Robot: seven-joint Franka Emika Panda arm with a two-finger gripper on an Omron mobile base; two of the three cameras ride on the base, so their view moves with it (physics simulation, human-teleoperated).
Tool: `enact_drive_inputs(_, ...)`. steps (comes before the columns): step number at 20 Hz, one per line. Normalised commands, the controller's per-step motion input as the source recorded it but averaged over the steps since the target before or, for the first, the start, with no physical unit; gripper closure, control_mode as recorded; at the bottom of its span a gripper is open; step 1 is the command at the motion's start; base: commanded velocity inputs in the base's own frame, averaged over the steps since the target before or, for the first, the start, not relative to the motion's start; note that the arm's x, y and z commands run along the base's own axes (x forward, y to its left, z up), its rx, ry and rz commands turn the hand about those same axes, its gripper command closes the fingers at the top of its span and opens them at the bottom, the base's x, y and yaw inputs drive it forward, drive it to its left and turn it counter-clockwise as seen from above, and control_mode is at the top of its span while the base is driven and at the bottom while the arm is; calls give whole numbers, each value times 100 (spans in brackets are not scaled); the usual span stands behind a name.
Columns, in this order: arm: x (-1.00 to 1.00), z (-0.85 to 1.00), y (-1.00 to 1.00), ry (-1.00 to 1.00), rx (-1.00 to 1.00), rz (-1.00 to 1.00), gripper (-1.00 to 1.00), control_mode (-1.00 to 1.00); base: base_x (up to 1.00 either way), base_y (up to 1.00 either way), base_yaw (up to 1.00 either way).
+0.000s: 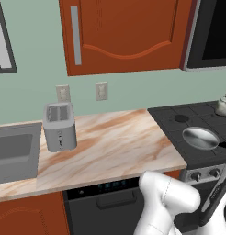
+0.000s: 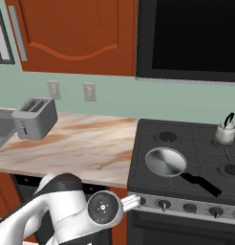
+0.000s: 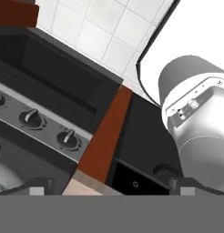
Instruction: Pick the pan from the cabinet and place it on the stove. Then turn on the stove burner for the pan.
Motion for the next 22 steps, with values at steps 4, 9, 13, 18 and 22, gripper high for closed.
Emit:
enact_drive_inputs(4,-15,3,7,-19,6,-3,-100,-100,0,0,0)
enact_drive_inputs(9,-1,0,0,-11,7,-1,-100,-100,0,0,0)
enact_drive_inputs(13,0,0,4,-17,11,-7,-100,-100,0,0,0)
enact_drive_inputs(18,3,0,8,-18,15,-8,-100,-100,0,0,0)
enact_drive_inputs(22,11,-2,9,-18,17,-6,-100,-100,0,0,0)
